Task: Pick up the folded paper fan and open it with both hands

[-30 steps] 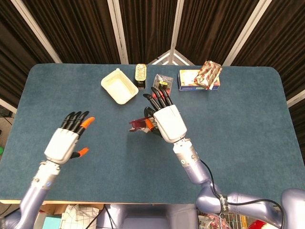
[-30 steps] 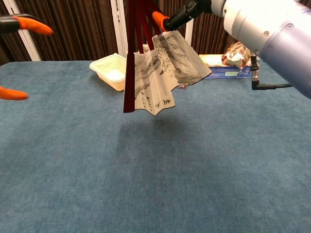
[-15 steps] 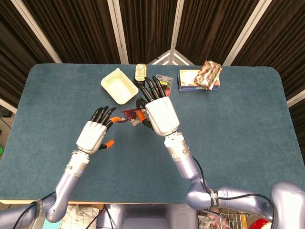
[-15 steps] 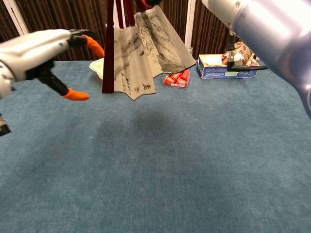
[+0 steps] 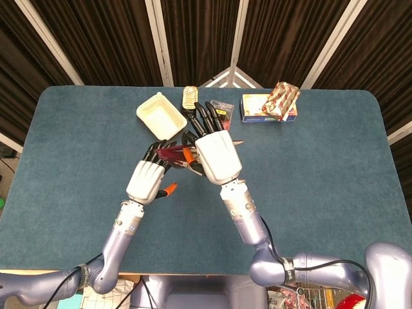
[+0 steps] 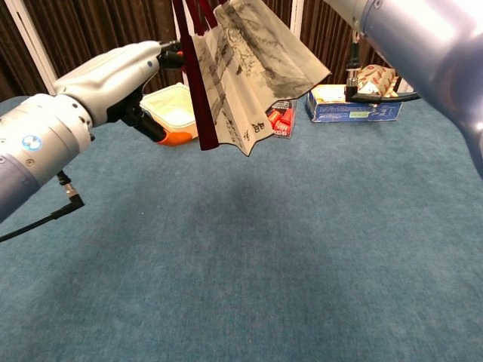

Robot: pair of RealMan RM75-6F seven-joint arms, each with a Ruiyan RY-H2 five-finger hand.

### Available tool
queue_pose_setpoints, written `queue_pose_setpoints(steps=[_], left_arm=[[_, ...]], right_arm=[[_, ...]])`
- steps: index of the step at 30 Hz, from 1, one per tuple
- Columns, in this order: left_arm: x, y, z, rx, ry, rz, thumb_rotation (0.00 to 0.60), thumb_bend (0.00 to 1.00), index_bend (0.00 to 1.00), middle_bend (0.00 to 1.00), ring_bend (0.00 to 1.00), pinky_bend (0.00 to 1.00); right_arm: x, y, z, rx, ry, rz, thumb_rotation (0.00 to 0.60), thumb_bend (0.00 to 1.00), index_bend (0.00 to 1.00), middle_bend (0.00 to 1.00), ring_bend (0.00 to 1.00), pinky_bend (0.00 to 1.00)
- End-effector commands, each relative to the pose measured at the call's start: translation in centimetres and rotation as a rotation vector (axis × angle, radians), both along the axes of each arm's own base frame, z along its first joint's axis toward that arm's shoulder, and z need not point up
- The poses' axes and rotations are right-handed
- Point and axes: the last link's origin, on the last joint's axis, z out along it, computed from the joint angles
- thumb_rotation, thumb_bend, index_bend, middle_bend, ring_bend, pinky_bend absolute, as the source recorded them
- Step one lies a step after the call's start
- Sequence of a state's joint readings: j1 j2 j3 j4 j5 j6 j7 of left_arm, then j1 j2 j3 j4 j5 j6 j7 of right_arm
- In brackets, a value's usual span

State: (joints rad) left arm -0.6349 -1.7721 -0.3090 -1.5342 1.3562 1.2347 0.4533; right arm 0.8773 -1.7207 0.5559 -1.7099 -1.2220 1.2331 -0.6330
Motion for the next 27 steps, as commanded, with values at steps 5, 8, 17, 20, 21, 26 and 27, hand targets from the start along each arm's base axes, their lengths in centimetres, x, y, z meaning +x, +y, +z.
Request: queue_pose_setpoints(steps=[5, 8, 17, 20, 21, 26, 27], left_arm=[[-0.3, 0.0, -0.1, 0.018, -0.033, 0.013, 0.600, 0.32, 0.35, 0.07, 0.00, 0.08], [-0.6, 0.4, -0.2, 0.021, -0.032, 0.035, 0.600, 0.34, 0.37, 0.07, 0.00, 0.08], [-0.8, 1.0, -1.0, 0.035, -0.002, 0.056, 0.600, 0.55, 0.47, 0.09, 0.00, 0.08], [-0.8, 1.0, -1.0, 0.046, -0.006, 0.062, 0.600, 0.58, 0.51, 0.10, 0.00, 0.08], [-0.8, 1.0, -1.0, 0.049, -0.007, 0.064, 0.600, 0.59, 0.52, 0.10, 0.00, 0.08], [-1.0, 1.1, -0.7, 0.065, -0.007, 0.065, 0.600, 0.60, 0.54, 0.11, 0.00, 0.08], [-1.0, 1.1, -0.6, 0.067, -0.009, 0.067, 0.600, 0.60, 0.55, 0.11, 0.00, 0.08]], right_arm=[[-0.2, 0.0, 0.2, 0.002, -0.008, -0.015, 0.600, 0.56, 0.66, 0.21, 0.02, 0.00], [-0.2, 0.1, 0.3, 0.006, -0.007, -0.014, 0.600, 0.56, 0.66, 0.21, 0.02, 0.00], [-0.3, 0.4, 0.8, 0.007, -0.015, -0.017, 0.600, 0.56, 0.66, 0.21, 0.02, 0.00], [-0.5, 0.4, 1.0, 0.006, -0.018, -0.023, 0.600, 0.56, 0.66, 0.21, 0.02, 0.00], [-0.6, 0.4, 1.1, 0.007, -0.019, -0.027, 0.600, 0.56, 0.66, 0.21, 0.02, 0.00], [-1.0, 0.6, 1.3, 0.013, -0.020, -0.034, 0.600, 0.56, 0.66, 0.21, 0.02, 0.00], [-1.0, 0.5, 1.3, 0.013, -0.019, -0.035, 0.600, 0.56, 0.66, 0.21, 0.02, 0.00]])
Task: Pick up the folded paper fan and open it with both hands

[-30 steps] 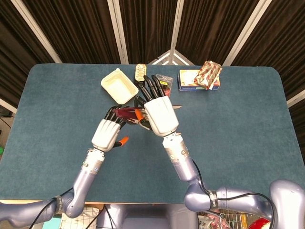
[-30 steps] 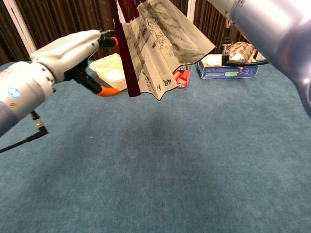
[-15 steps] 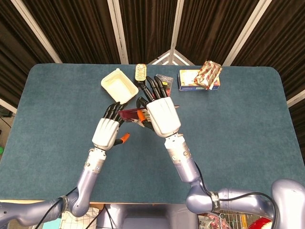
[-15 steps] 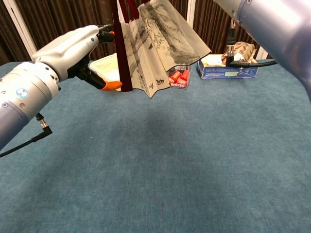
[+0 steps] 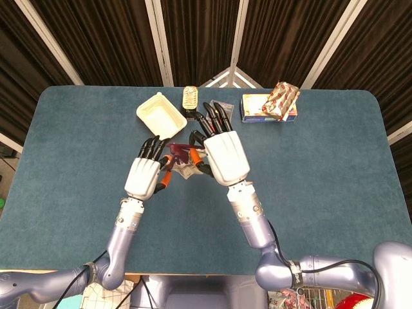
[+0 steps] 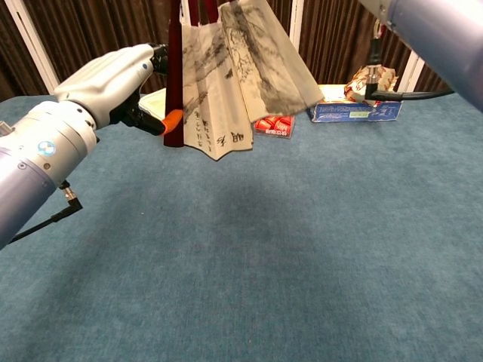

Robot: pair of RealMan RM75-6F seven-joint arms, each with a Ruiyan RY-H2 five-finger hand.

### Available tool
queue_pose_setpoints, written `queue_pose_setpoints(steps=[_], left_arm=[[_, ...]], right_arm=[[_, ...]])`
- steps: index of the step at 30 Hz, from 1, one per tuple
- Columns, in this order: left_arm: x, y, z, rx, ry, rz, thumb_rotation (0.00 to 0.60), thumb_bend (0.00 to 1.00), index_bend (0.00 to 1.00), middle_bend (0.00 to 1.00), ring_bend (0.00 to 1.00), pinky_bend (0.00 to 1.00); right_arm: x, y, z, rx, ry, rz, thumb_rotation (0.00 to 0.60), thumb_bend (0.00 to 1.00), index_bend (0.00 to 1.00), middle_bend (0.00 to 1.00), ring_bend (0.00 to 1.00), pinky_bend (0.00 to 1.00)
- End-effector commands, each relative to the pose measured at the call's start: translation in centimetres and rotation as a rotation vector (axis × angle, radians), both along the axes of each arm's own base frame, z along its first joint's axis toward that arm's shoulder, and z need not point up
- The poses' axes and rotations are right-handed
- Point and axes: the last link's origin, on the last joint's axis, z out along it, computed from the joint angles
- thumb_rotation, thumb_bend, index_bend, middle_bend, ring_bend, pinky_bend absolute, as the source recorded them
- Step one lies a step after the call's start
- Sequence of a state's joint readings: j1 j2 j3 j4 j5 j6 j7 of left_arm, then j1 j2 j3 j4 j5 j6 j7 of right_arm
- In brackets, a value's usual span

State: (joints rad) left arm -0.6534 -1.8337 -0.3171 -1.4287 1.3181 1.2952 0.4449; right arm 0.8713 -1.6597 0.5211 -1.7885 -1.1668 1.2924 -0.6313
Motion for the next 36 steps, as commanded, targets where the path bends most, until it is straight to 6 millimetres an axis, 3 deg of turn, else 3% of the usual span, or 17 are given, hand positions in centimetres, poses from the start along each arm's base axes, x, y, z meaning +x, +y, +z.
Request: queue_pose_setpoints(steps=[1, 13, 29, 36], left_arm=[[-0.2, 0.0, 0.2, 0.006, -0.005, 0.004, 0.600, 0.60, 0.55, 0.11, 0.00, 0.08], [-2.1, 0.3, 2.7, 0.052, 0.020, 0.017, 0.600, 0.60, 0.55, 0.10, 0.00, 0.08], [-4.4, 1.4, 8.9, 0.160, 0.060, 0.035, 0.600, 0.61, 0.56, 0.10, 0.00, 0.08], [-4.4, 1.1, 9.8, 0.161, 0.061, 0.029, 0.600, 0.61, 0.57, 0.11, 0.00, 0.08]], right_arm=[[-0.2, 0.0, 0.1, -0.001, 0.003, -0.005, 0.600, 0.56, 0.66, 0.21, 0.02, 0.00], [-2.2, -0.4, 0.7, -0.025, 0.067, -0.014, 0.600, 0.56, 0.67, 0.21, 0.02, 0.00], [-10.1, -1.6, 4.6, -0.109, 0.148, -0.115, 0.600, 0.56, 0.69, 0.22, 0.02, 0.00], [-12.8, -1.3, 5.9, -0.121, 0.150, -0.157, 0.600, 0.56, 0.69, 0.22, 0.02, 0.00]])
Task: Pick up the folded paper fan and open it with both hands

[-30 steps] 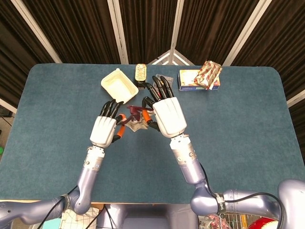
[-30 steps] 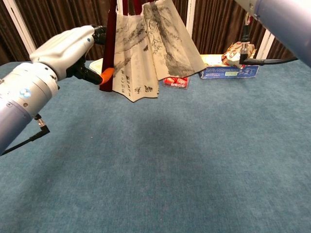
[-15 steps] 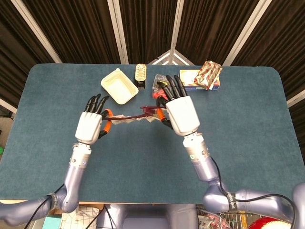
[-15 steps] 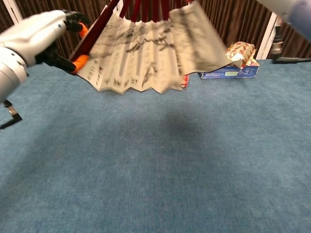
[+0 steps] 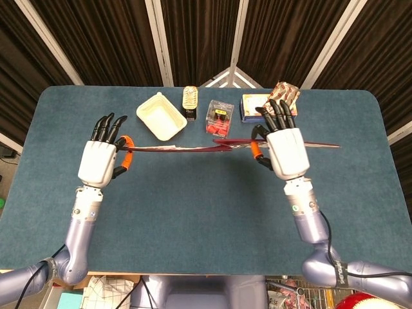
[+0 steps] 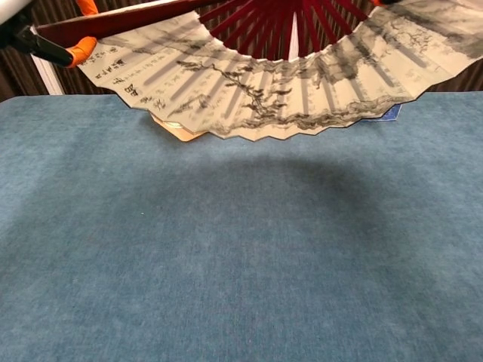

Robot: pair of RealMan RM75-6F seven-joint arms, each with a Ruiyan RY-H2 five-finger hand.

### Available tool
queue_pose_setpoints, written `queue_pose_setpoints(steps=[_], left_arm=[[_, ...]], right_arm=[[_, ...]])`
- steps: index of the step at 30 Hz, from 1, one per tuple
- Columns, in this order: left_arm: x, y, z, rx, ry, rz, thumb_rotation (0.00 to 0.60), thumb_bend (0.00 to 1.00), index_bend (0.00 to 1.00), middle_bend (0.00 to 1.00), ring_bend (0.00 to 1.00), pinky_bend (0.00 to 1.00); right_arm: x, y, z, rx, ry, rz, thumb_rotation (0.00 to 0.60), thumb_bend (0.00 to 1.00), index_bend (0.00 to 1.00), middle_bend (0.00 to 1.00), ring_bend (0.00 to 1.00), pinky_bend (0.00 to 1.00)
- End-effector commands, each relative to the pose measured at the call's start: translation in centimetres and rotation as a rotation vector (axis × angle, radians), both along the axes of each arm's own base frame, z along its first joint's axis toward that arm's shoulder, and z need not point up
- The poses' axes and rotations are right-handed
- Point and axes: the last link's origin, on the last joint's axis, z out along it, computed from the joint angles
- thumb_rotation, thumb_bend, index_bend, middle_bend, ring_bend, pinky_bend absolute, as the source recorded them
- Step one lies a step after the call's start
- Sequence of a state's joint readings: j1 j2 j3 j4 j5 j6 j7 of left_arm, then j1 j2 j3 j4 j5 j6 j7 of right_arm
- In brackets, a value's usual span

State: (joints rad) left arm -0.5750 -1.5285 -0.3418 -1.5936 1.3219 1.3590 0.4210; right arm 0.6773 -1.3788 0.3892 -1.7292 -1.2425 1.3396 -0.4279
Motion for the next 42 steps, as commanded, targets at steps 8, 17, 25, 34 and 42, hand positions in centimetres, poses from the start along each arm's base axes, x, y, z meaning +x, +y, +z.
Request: queue_pose_setpoints(steps=[8, 17, 25, 34, 42], left_arm=[[0.8, -0.6, -0.4, -0.016, 0.004, -0.013, 0.600, 0.61, 0.57, 0.11, 0.00, 0.08], [0.9, -1.1, -1.8, -0.037, 0.018, -0.013, 0.600, 0.61, 0.57, 0.11, 0.00, 0.08], [0.8, -1.9, -2.8, -0.070, 0.022, -0.013, 0.600, 0.61, 0.57, 0.10, 0.00, 0.08], [0.3, -3.7, -3.1, -0.110, -0.014, -0.009, 0.600, 0.61, 0.57, 0.10, 0.00, 0.07], [-0.9, -5.4, -1.8, -0.131, -0.035, 0.002, 0.600, 0.52, 0.45, 0.01, 0.00, 0.02]], right_arm=[[-2.4, 0.9, 0.7, 0.008, 0.009, -0.019, 0.600, 0.56, 0.69, 0.22, 0.02, 0.00], [-3.6, 1.9, -0.1, 0.033, 0.037, -0.019, 0.600, 0.56, 0.69, 0.22, 0.02, 0.00], [-5.2, 2.8, -0.8, 0.055, 0.054, -0.036, 0.600, 0.56, 0.69, 0.22, 0.02, 0.00], [-6.9, 4.6, -0.8, 0.091, 0.080, -0.045, 0.600, 0.56, 0.62, 0.22, 0.02, 0.00], [-7.8, 7.2, -0.8, 0.132, 0.093, -0.051, 0.600, 0.56, 0.23, 0.11, 0.00, 0.00]])
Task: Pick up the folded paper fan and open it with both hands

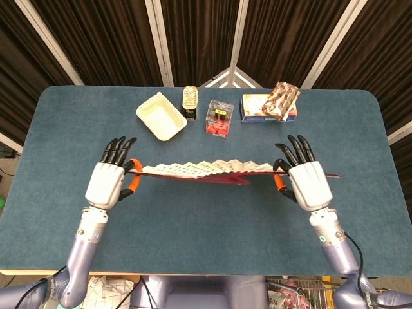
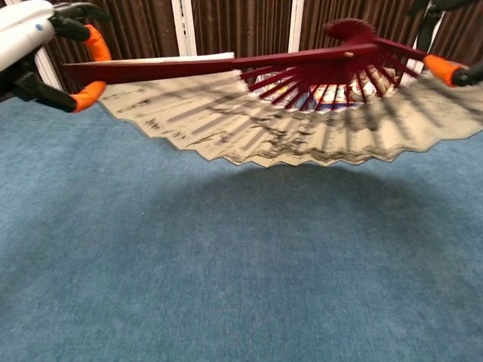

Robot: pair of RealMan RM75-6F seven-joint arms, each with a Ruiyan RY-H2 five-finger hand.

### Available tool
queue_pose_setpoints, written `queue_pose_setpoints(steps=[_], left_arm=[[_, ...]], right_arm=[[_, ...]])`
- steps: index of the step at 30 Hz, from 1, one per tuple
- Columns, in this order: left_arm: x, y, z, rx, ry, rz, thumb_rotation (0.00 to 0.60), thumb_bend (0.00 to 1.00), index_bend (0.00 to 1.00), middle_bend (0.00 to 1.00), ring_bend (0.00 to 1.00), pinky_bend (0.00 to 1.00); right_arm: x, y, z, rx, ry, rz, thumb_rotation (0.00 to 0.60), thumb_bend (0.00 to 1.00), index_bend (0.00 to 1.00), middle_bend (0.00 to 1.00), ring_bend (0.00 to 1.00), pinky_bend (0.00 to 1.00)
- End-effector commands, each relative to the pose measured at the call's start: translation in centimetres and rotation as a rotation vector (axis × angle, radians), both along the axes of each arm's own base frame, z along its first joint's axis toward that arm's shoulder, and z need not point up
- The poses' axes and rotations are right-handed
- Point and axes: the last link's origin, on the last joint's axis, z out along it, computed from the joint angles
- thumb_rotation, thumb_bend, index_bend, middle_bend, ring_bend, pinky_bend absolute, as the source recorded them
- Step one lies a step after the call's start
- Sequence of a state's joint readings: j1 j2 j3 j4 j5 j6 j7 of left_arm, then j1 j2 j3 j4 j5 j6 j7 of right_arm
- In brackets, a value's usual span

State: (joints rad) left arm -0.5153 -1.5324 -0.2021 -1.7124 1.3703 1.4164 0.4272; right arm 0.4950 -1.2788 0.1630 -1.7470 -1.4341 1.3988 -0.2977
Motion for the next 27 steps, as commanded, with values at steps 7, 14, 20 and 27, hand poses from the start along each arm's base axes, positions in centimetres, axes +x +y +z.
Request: queue_pose_setpoints(steps=[7, 14, 20, 27], left_arm=[[-3.3, -2.4, 1.7, -0.090, 0.034, 0.043, 0.600, 0.26, 0.28, 0.00, 0.00, 0.00], [-4.7, -3.7, 3.6, -0.121, 0.020, 0.041, 0.600, 0.20, 0.22, 0.00, 0.00, 0.00], [-5.9, -4.8, 5.4, -0.113, 0.007, 0.057, 0.600, 0.18, 0.21, 0.00, 0.00, 0.00], [-8.0, -7.0, 7.2, -0.106, 0.038, 0.090, 0.600, 0.10, 0.11, 0.00, 0.00, 0.00]], right_arm=[[-2.5, 4.1, -0.6, 0.081, 0.132, -0.047, 0.600, 0.52, 0.00, 0.00, 0.00, 0.00], [-3.6, 6.1, -1.1, 0.127, 0.167, -0.070, 0.600, 0.49, 0.00, 0.00, 0.00, 0.00], [-4.6, 6.7, -0.9, 0.128, 0.157, -0.097, 0.600, 0.49, 0.00, 0.00, 0.00, 0.00], [-6.5, 7.7, -0.7, 0.132, 0.141, -0.159, 0.600, 0.49, 0.00, 0.00, 0.00, 0.00]])
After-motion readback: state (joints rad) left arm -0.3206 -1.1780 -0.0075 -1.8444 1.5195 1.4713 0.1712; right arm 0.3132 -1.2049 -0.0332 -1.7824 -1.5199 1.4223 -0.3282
